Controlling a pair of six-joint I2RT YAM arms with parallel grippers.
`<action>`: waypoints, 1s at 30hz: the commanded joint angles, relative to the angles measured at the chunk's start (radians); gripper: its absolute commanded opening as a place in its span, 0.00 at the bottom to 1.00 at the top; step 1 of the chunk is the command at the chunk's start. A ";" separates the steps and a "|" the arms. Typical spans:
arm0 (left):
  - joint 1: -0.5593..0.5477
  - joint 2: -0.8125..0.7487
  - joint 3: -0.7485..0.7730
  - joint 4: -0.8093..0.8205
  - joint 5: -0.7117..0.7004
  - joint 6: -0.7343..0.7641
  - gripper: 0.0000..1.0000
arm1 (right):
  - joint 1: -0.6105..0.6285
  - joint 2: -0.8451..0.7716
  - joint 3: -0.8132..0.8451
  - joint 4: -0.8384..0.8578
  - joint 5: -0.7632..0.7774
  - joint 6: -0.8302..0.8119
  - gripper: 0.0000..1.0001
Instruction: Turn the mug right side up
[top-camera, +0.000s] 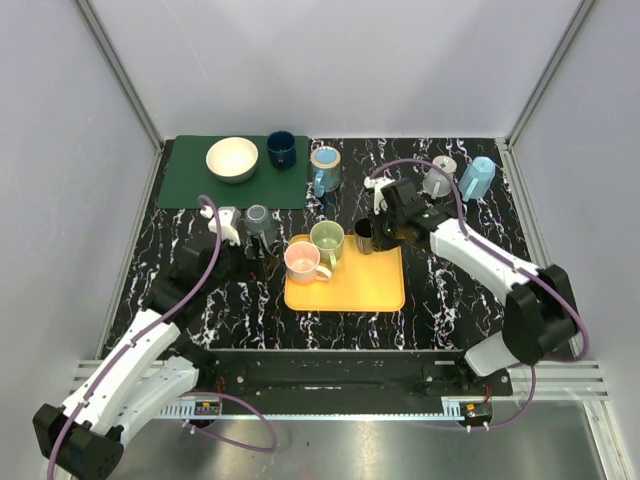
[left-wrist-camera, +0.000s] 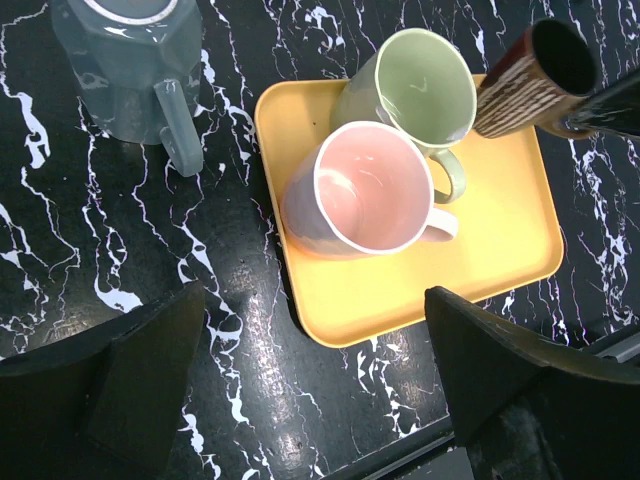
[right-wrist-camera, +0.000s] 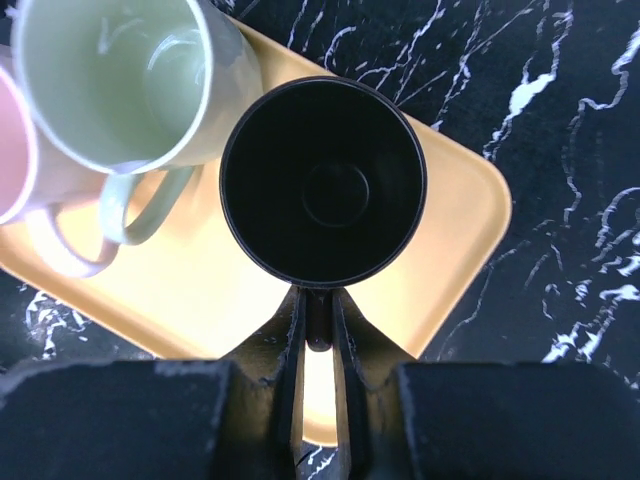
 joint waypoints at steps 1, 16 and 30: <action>-0.004 -0.034 -0.001 0.043 -0.049 -0.018 0.94 | 0.008 -0.170 0.025 -0.039 0.040 0.036 0.00; -0.004 -0.138 -0.027 0.383 0.210 -0.424 0.99 | 0.003 -0.531 -0.103 0.077 -0.147 0.372 0.00; -0.315 -0.111 -0.388 1.215 0.151 -0.710 0.99 | 0.005 -0.764 -0.496 0.756 -0.331 0.929 0.00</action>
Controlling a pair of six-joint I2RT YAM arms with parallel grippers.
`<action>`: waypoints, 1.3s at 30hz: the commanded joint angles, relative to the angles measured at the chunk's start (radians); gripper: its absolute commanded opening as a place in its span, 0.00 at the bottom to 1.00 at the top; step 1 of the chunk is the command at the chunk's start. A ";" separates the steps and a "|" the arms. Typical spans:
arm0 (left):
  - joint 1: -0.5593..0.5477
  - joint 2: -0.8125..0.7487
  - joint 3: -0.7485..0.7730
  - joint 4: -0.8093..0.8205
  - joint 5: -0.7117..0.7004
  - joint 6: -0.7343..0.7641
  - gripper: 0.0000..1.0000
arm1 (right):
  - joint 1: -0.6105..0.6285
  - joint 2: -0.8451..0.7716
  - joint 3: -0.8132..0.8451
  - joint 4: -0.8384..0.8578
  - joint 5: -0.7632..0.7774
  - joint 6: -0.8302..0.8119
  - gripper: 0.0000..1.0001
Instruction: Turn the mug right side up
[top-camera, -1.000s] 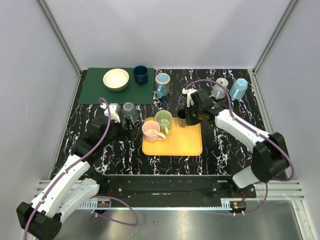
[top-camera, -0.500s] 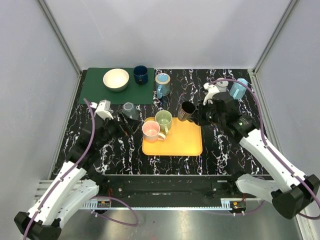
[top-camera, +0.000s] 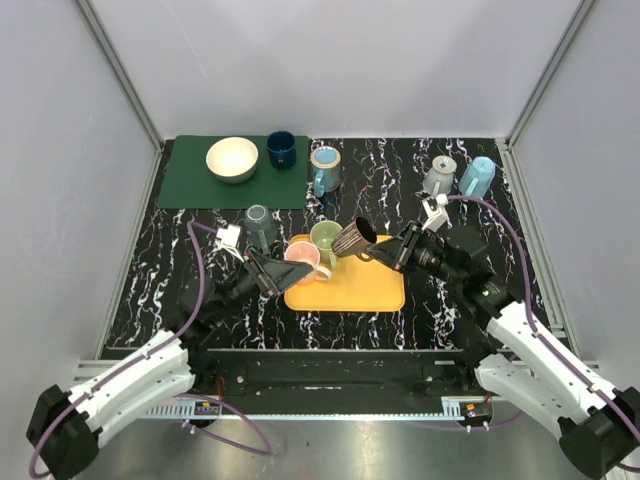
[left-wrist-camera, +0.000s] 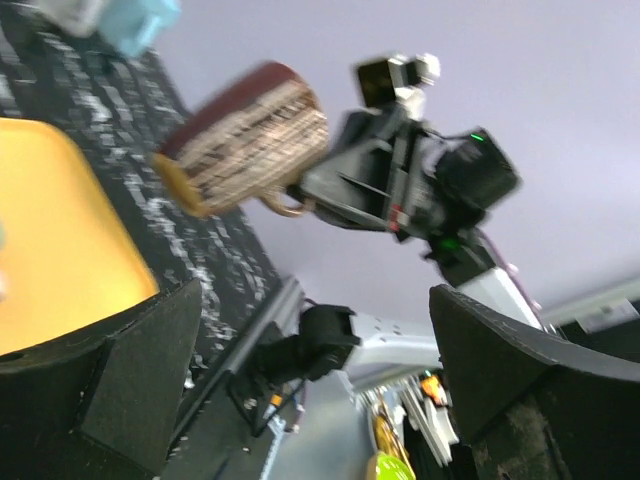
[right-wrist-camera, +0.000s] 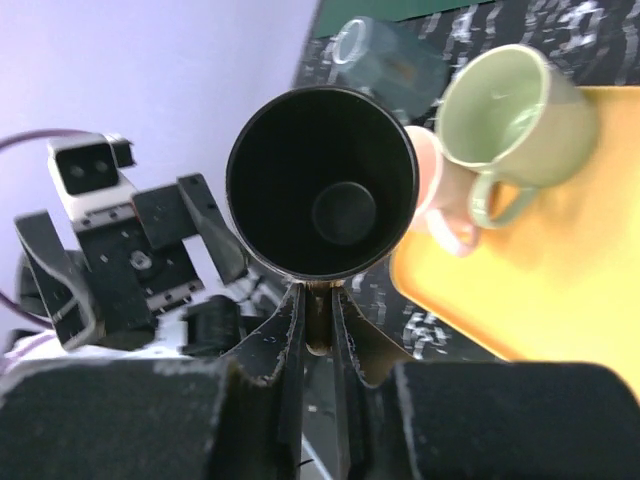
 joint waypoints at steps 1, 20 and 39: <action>-0.137 0.040 0.009 0.324 -0.086 0.010 0.99 | 0.005 -0.056 -0.088 0.427 -0.067 0.263 0.00; -0.335 0.413 0.176 0.548 -0.254 0.154 0.87 | 0.003 -0.082 -0.236 0.915 -0.114 0.497 0.00; -0.319 0.577 0.345 0.648 -0.166 0.140 0.59 | 0.005 -0.105 -0.252 0.883 -0.139 0.472 0.00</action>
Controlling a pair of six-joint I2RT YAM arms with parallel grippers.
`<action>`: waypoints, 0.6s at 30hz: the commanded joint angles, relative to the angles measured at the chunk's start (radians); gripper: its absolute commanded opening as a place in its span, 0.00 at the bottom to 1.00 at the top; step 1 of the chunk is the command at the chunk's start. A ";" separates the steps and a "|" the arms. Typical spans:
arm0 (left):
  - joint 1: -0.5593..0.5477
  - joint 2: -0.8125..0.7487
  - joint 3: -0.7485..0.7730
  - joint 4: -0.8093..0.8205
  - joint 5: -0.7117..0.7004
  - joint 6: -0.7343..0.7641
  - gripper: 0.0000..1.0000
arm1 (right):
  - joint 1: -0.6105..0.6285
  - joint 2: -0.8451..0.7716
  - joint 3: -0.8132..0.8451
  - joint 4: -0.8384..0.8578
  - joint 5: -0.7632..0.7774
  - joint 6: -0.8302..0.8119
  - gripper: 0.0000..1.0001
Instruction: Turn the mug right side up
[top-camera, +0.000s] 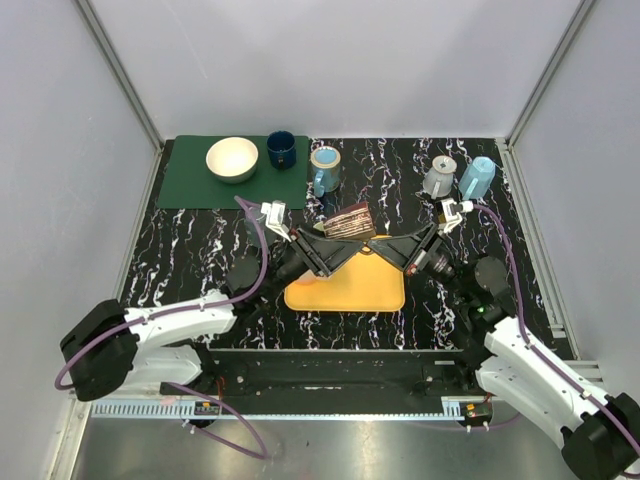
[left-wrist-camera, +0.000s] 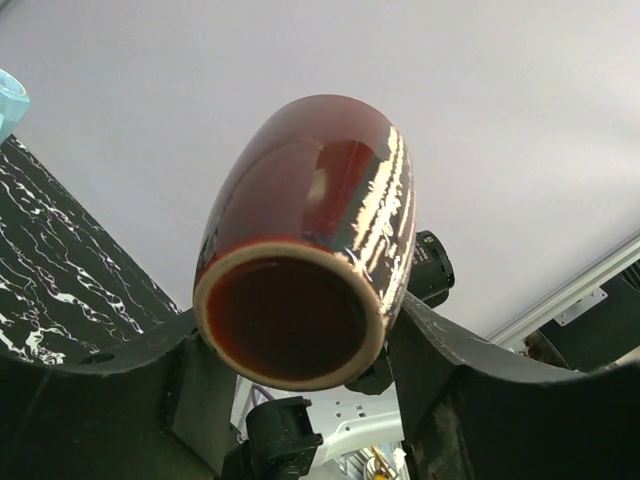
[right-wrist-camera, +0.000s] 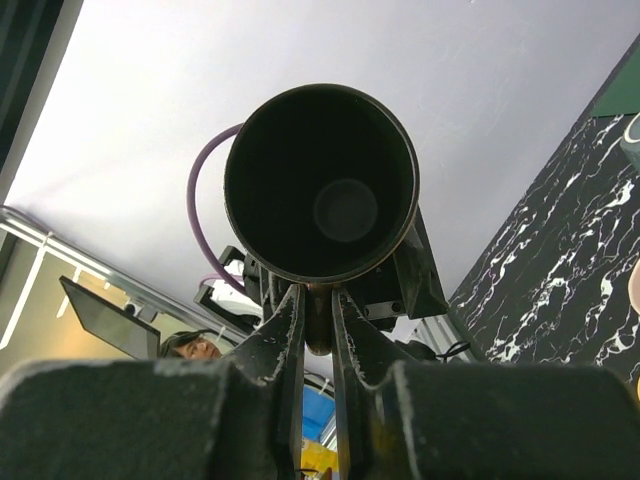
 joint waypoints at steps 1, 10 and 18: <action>0.000 0.014 0.069 0.095 0.061 0.007 0.57 | 0.005 -0.012 0.008 0.069 -0.013 -0.009 0.00; 0.000 0.050 0.089 0.133 0.096 -0.020 0.40 | 0.005 -0.012 0.014 0.042 -0.018 -0.023 0.00; 0.000 0.042 0.107 0.118 0.111 -0.019 0.32 | 0.005 -0.025 0.031 -0.050 -0.027 -0.073 0.00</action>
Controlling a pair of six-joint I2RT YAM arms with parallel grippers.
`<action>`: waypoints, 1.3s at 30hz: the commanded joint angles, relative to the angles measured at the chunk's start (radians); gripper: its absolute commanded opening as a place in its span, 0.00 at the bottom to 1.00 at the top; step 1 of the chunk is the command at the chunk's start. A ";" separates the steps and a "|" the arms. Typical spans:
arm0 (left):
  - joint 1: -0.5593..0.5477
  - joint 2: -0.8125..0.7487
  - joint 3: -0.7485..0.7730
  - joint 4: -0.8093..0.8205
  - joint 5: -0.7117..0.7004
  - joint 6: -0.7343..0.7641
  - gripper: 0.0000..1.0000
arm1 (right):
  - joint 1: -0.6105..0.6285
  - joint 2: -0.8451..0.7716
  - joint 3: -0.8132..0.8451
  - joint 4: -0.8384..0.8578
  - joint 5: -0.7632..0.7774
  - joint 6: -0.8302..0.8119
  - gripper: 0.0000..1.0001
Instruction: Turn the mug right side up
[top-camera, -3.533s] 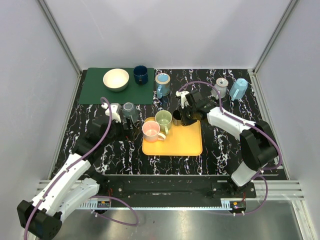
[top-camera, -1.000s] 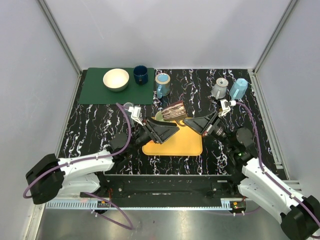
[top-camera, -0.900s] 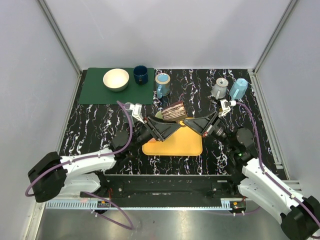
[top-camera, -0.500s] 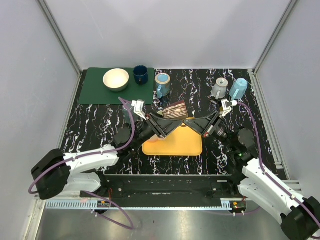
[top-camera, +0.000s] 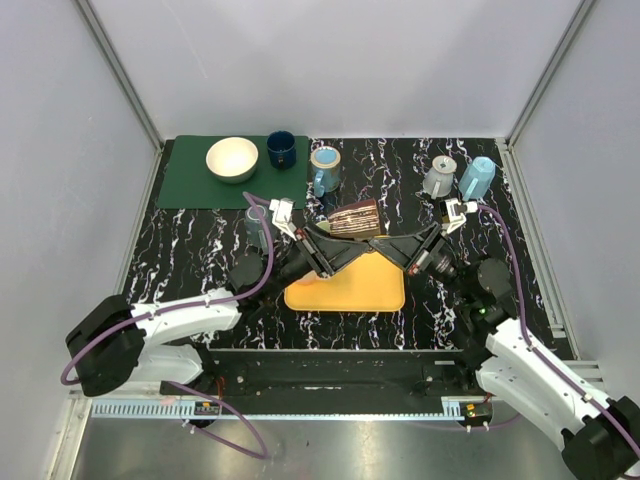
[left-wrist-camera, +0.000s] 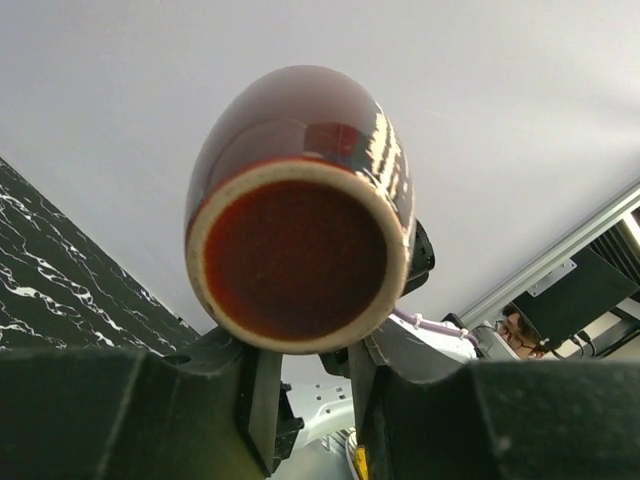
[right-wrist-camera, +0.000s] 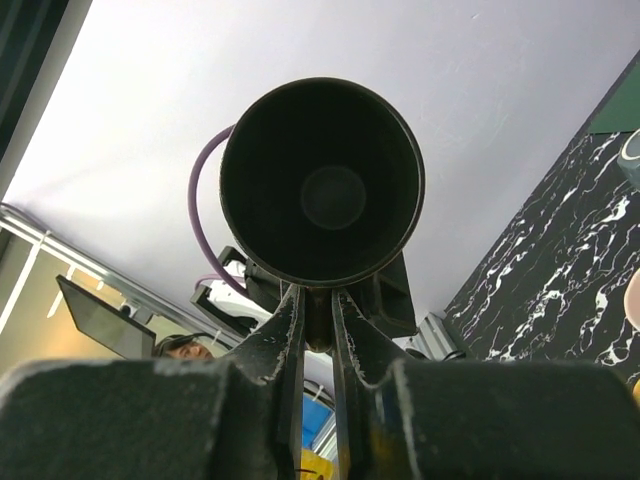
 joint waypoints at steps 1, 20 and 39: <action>-0.002 -0.006 0.076 0.079 0.031 0.008 0.28 | 0.006 -0.014 0.034 -0.076 -0.036 -0.069 0.00; -0.004 -0.073 0.044 0.004 -0.004 0.054 0.00 | 0.006 -0.103 0.167 -0.485 -0.048 -0.325 0.20; 0.053 -0.341 -0.049 -0.140 -0.073 0.201 0.00 | 0.004 -0.162 0.241 -0.658 -0.003 -0.403 0.54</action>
